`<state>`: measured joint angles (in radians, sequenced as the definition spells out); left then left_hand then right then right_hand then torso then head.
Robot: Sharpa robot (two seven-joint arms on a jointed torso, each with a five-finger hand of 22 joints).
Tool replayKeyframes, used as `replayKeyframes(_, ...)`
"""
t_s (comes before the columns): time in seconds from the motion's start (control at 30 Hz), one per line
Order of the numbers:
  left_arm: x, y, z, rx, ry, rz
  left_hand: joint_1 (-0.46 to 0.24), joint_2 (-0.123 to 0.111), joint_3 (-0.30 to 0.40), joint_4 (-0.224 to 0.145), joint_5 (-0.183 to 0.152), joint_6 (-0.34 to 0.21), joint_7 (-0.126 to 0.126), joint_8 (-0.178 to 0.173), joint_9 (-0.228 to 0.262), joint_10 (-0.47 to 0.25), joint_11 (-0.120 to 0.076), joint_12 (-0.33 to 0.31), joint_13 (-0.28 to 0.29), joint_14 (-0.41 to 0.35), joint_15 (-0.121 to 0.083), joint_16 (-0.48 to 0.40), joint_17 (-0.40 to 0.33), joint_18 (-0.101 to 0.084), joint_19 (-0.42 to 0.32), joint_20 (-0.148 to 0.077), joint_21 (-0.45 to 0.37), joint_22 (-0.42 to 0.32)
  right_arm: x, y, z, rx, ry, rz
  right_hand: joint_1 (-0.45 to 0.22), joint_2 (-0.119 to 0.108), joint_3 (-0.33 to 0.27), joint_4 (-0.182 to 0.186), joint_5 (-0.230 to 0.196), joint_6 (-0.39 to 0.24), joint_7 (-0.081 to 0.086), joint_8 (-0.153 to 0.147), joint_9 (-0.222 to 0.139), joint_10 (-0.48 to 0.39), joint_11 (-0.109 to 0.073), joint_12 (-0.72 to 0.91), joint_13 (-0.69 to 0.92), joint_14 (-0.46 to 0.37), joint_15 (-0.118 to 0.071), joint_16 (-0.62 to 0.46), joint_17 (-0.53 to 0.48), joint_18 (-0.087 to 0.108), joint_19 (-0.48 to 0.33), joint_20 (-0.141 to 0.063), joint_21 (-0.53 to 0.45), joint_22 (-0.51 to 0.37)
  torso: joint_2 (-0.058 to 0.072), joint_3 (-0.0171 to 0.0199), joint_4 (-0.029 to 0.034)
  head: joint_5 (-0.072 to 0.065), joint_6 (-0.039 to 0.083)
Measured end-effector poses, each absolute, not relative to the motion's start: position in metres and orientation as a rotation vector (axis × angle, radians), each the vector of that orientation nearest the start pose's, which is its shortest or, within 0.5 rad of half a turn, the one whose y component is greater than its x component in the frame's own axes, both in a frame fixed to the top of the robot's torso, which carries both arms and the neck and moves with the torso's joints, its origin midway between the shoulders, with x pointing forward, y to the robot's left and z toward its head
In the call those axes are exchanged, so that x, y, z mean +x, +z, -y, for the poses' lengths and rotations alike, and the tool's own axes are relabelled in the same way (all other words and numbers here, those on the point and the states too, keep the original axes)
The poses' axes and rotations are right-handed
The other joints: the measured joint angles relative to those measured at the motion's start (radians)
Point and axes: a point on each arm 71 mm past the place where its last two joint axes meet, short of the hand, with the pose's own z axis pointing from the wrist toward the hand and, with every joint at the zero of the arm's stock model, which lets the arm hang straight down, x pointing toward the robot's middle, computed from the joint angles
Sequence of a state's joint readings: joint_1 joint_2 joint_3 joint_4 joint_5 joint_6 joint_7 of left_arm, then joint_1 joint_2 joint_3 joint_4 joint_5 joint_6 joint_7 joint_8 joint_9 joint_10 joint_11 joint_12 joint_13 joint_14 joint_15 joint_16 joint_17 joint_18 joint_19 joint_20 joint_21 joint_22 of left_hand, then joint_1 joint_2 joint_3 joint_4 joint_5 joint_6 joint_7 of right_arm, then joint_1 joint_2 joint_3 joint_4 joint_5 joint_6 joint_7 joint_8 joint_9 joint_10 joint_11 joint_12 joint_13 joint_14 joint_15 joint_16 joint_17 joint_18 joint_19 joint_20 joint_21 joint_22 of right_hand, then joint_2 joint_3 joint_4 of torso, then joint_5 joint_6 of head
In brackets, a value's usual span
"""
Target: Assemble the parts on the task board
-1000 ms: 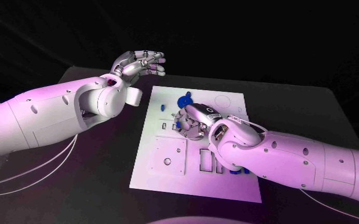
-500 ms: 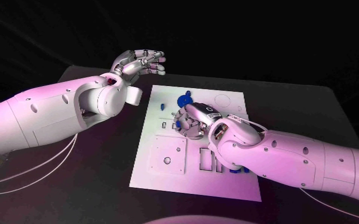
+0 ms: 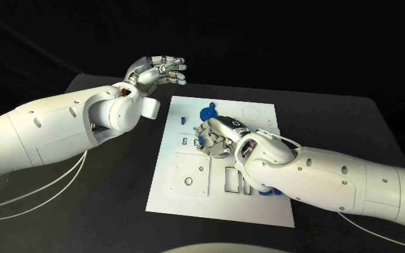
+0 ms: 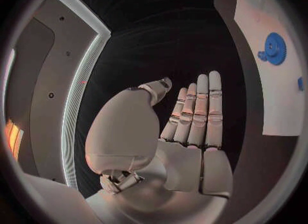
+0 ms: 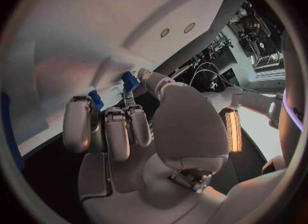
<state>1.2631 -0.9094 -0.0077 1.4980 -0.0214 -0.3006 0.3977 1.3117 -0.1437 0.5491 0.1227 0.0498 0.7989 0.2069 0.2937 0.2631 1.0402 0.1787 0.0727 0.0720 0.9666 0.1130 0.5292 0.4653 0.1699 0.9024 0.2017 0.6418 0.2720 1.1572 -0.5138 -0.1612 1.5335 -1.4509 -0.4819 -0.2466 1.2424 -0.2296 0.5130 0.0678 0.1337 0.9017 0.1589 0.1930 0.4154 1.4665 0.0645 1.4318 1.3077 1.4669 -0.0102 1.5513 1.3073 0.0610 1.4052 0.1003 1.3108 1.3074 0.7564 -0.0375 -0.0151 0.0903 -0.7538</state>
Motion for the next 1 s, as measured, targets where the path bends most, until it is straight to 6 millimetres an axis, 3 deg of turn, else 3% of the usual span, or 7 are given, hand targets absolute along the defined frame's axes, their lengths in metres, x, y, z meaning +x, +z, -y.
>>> replayKeyframes(0.37, 0.507, -0.135, -0.252, -1.053, -1.512, -1.303, 0.0, 0.0, 0.0, 0.0, 0.0, 0.0, 0.0, 0.0, 0.0, 0.0, 0.0, 0.0, 0.0, 0.0, 0.0, 0.0, 0.0, 0.0, 0.0, 0.0, 0.0, 0.0, 0.43, -0.224, 0.041, -0.183, 0.894, -1.654, 0.0, -0.007, -0.076, 0.015, -0.016, -0.055, 0.009, -0.033, -0.016, -0.001, 0.008, -0.009, 0.0, -0.001, 0.014, -0.004, 0.001, 0.0, -0.004, 0.004, -0.008, 0.0, 0.0, -0.0002, 0.0002, -0.001, 0.0)
replayKeyframes(0.57, 0.508, -0.136, -0.254, -1.056, -1.504, -1.306, 0.0, 0.0, 0.0, 0.0, 0.0, -0.004, -0.004, 0.0, 0.0, 0.0, 0.0, 0.0, 0.0, 0.0, 0.0, 0.0, 0.001, 0.0, -0.003, 0.003, 0.004, 0.0, 0.421, -0.216, 0.046, -0.175, 0.942, -1.621, 0.014, 0.006, -0.096, 0.028, -0.016, -0.059, 0.012, -0.033, -0.018, 0.0, 0.013, -0.009, 0.0, 0.0, 0.014, -0.004, 0.001, 0.0, 0.0, 0.007, -0.008, 0.001, -0.003, -0.0002, -0.0005, -0.002, 0.007)
replayKeyframes(0.67, 0.509, -0.137, -0.255, -1.051, -1.491, -1.316, -0.012, -0.012, -0.013, 0.009, 0.0, -0.004, -0.004, 0.0, 0.004, 0.013, -0.005, 0.009, 0.007, 0.017, -0.005, 0.02, 0.013, 0.0, -0.001, 0.001, 0.017, 0.004, 0.418, -0.205, 0.052, -0.164, 0.982, -1.59, 0.017, 0.01, -0.102, 0.033, -0.015, -0.055, 0.009, -0.033, -0.018, 0.0, 0.014, -0.007, 0.0, 0.0, 0.014, -0.004, 0.001, 0.0, 0.0, 0.007, -0.008, 0.001, -0.006, -0.0001, -0.001, -0.002, 0.008)
replayKeyframes(0.77, 0.509, -0.138, -0.255, -1.03, -1.466, -1.346, -0.021, -0.021, -0.025, 0.014, 0.0, -0.002, -0.005, 0.004, 0.014, 0.058, -0.022, 0.048, 0.027, 0.078, -0.025, 0.099, 0.058, 0.0, 0.042, -0.016, 0.062, 0.024, 0.418, -0.191, 0.063, -0.138, 1.022, -1.562, 0.024, 0.016, -0.111, 0.042, 0.051, -0.027, 0.004, -0.012, -0.016, 0.0, 0.014, -0.005, 0.0, 0.0, 0.014, -0.004, 0.001, 0.0, 0.0, 0.007, -0.016, 0.001, -0.011, 0.0005, -0.0018, -0.002, 0.011)
replayKeyframes(0.87, 0.509, -0.141, -0.255, -0.996, -1.422, -1.416, -0.026, -0.026, -0.046, 0.007, 0.006, 0.005, -0.004, 0.074, 0.057, 0.105, -0.051, 0.179, 0.109, 0.156, -0.059, 0.286, 0.175, 0.0, 0.111, -0.053, 0.169, 0.079, 0.424, -0.176, 0.081, -0.081, 1.047, -1.553, 0.017, 0.023, -0.117, 0.06, 0.146, 0.018, -0.009, 0.033, 0.003, -0.001, 0.005, -0.005, 0.0, 0.0, 0.013, -0.01, 0.001, 0.0, -0.006, 0.001, -0.033, 0.001, -0.018, 0.0014, -0.0032, -0.002, 0.014)
replayKeyframes(0.93, 0.508, -0.143, -0.255, -0.97, -1.392, -1.474, -0.026, -0.026, -0.031, -0.001, 0.008, -0.006, -0.02, 0.129, 0.09, 0.092, -0.069, 0.307, 0.199, 0.179, -0.078, 0.393, 0.254, 0.0, 0.129, -0.068, 0.234, 0.116, 0.429, -0.167, 0.093, -0.038, 1.053, -1.555, -0.002, 0.007, -0.123, 0.066, 0.289, 0.029, -0.018, 0.072, 0.037, 0.0, -0.007, -0.01, 0.0, -0.002, 0.0, -0.011, 0.001, 0.0, -0.014, -0.007, -0.041, 0.001, -0.023, 0.0021, -0.004, -0.001, 0.016)
replayKeyframes(1.0, 0.506, -0.146, -0.254, -0.933, -1.356, -1.55, -0.047, -0.03, 0.002, 0.004, 0.008, -0.029, -0.029, 0.195, 0.126, 0.026, -0.076, 0.477, 0.324, 0.23, -0.085, 0.523, 0.387, 0.0, 0.125, -0.072, 0.293, 0.153, 0.434, -0.158, 0.107, 0.013, 1.056, -1.564, -0.011, -0.002, -0.123, 0.067, 0.397, 0.023, -0.024, 0.112, 0.075, 0.0, -0.012, -0.015, 0.0, -0.002, -0.006, -0.015, 0.001, 0.0, -0.016, -0.009, -0.046, 0.001, -0.03, 0.0033, -0.0053, 0.0, 0.017)
